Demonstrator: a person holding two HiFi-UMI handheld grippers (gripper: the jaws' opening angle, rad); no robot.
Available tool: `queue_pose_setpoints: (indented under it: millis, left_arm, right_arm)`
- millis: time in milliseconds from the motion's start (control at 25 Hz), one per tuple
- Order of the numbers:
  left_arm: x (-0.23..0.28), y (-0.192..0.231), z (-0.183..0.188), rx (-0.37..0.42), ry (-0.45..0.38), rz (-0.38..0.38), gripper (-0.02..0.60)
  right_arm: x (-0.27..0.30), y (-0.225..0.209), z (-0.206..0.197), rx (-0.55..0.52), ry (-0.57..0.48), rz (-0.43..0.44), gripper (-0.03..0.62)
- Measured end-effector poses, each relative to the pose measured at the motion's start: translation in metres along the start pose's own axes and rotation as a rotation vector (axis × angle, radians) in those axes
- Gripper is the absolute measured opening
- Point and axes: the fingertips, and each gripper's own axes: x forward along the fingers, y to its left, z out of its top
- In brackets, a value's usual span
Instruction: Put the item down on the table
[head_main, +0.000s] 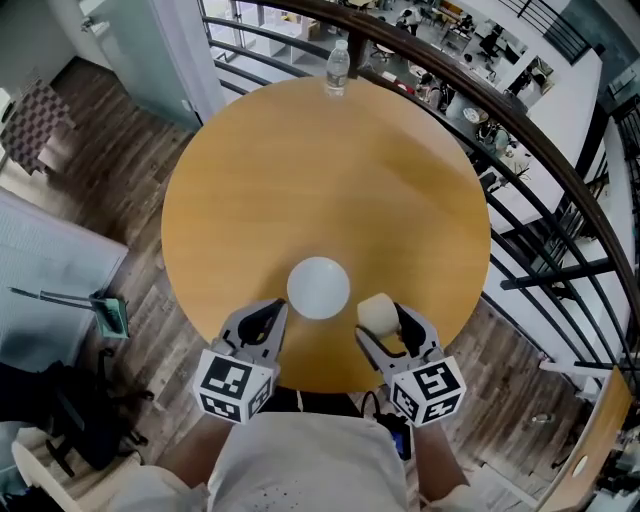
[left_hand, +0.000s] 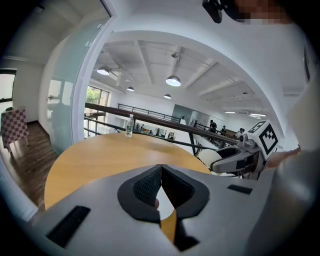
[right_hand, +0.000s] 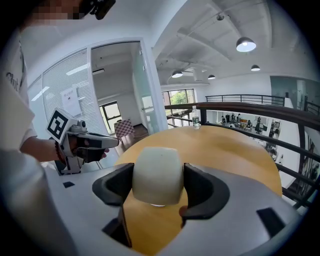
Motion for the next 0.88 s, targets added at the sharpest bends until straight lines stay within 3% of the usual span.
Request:
queue_pose_setpoints:
  millis: [360, 880]
  left_arm:
    - [0.021, 0.004, -0.022, -0.02, 0.028, -0.008, 0.023]
    - [0.036, 0.016, -0.057, -0.03, 0.074, -0.032, 0.023]
  right_arm:
    - [0.049, 0.012, -0.019, -0.051, 0.085, 0.063, 0.314]
    - [0.118, 0.015, -0.055, -0.074, 0.207, 0.08, 0.314]
